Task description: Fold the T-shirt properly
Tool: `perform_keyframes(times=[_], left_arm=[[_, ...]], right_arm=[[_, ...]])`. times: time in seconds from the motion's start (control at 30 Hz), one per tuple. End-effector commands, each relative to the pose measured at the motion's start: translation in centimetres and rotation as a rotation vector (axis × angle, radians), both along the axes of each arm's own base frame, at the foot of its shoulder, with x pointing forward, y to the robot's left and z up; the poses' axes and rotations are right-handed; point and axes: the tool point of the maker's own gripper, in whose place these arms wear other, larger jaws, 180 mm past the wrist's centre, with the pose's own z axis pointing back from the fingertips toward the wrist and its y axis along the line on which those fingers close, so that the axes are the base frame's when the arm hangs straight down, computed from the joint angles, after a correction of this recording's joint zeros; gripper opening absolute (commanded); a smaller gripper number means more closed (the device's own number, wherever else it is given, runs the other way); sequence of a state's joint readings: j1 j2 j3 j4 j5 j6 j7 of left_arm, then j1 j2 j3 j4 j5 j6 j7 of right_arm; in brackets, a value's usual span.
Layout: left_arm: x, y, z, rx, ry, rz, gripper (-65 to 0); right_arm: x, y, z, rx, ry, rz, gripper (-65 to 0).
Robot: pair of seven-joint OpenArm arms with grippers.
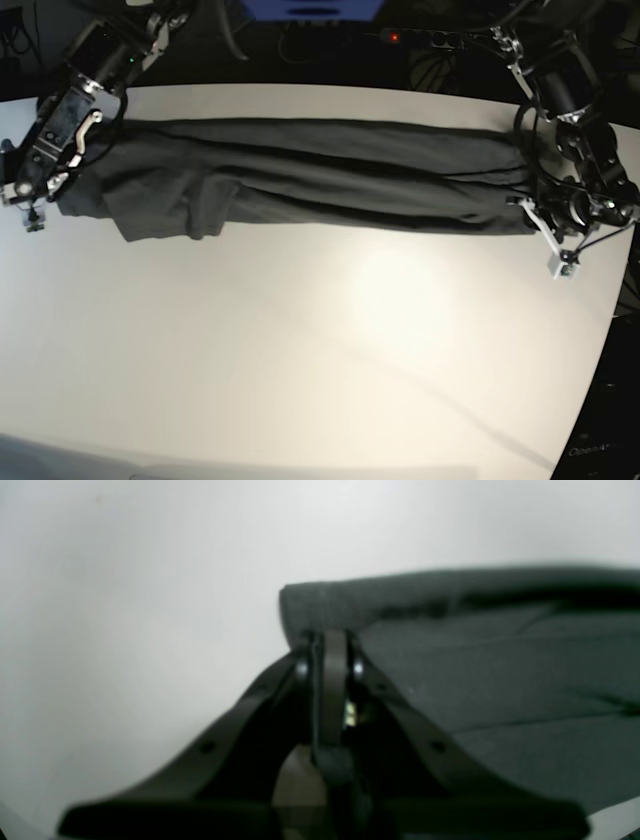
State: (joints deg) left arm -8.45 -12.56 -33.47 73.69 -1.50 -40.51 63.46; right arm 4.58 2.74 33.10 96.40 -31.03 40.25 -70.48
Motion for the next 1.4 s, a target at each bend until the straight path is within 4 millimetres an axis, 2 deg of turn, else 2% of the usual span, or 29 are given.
perform_keyframes(times=[0.0, 0.17, 0.27, 0.5, 0.57, 0.7, 0.8, 0.93, 1.03, 1.23, 1.37], left_arm=[[-1.4, 1.5, -0.3, 0.061, 0.074, 0.012, -62.7], [-1.1, 1.5, -0.2, 0.058, 0.069, 0.012, -62.7], [-1.1, 1.5, -0.2, 0.062, 0.07, 0.012, -62.7], [-1.1, 1.4, -0.2, 0.06, 0.068, 0.011, -62.7], [-1.2, 1.4, -0.2, 0.061, 0.069, 0.011, -62.7], [-1.3, 1.5, -0.2, 0.061, 0.07, 0.013, -62.7], [-1.3, 1.4, -0.3, 0.059, 0.07, 0.012, -62.7], [-1.2, 1.4, -0.3, 0.059, 0.072, 0.013, -62.7], [-1.1, 1.4, -0.3, 0.056, 0.07, 0.013, -62.7], [-1.3, 1.4, -0.4, 0.057, 0.074, 0.013, -62.7], [-1.3, 1.5, -0.3, 0.061, 0.073, 0.014, -62.7]], right_arm=[[0.4, -0.9, 1.2, -0.03, -0.021, -0.019, -11.6], [0.5, -1.0, 1.0, -0.016, -0.025, -0.034, -11.6], [1.3, -0.9, 1.0, -0.005, -0.038, -0.035, -11.6], [5.2, 0.5, 2.5, 0.023, -0.14, -0.022, -12.6], [6.2, 0.6, 3.1, 0.028, -0.166, -0.022, -16.5], [8.1, 1.6, 4.0, 0.046, -0.18, -0.013, -29.9], [9.3, 2.5, 3.5, 0.089, -0.156, -0.016, -34.1], [10.2, 4.2, 1.8, 0.174, -0.079, -0.025, -34.4], [12.1, 6.3, 1.1, 0.255, -0.095, -0.005, -34.5], [15.0, 7.5, 2.6, 0.342, -0.207, 0.004, -34.5], [15.8, 7.9, 2.9, 0.37, -0.231, 0.009, -34.5]])
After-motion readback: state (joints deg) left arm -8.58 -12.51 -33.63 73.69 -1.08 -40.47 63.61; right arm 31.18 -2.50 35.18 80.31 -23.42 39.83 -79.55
